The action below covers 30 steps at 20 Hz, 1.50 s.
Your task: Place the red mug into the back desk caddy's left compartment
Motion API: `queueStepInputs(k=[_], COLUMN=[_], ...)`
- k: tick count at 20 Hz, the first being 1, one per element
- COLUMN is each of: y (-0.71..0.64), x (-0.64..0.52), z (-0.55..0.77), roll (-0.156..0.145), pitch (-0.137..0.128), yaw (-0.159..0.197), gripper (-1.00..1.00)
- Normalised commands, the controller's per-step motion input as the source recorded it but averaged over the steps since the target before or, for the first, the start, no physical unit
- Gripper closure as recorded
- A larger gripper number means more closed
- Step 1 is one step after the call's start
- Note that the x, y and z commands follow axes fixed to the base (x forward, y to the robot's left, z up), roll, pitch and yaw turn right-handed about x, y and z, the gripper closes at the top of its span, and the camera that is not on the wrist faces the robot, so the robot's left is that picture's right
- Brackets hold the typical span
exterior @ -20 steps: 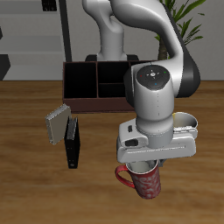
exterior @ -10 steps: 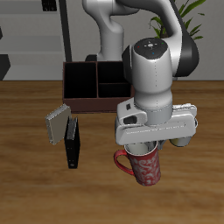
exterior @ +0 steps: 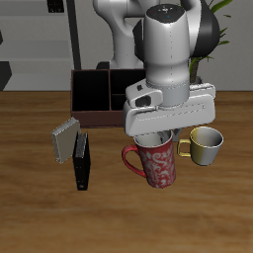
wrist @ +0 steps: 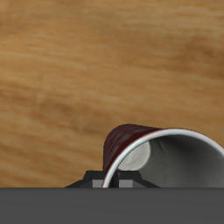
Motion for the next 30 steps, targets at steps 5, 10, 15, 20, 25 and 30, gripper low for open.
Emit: queueStepInputs(k=[5, 10, 15, 20, 25, 30], y=[-0.17, 0.0, -0.43, -0.05, -0.19, -0.17], x=[-0.2, 0.0, -0.72, -0.22, -0.29, -0.36], z=[0.29, 0.0, 0.36, -0.08, 0.0, 0.15], roll=[-0.027, 0.0, -0.012, 0.033, -0.029, -0.004], pitch=[-0.055, 0.0, -0.154, -0.034, -0.016, -0.036], yaw=[0.025, 0.0, 0.074, 0.016, -0.06, 0.009], gripper=[1.0, 1.0, 1.0, 1.0, 1.0, 1.0])
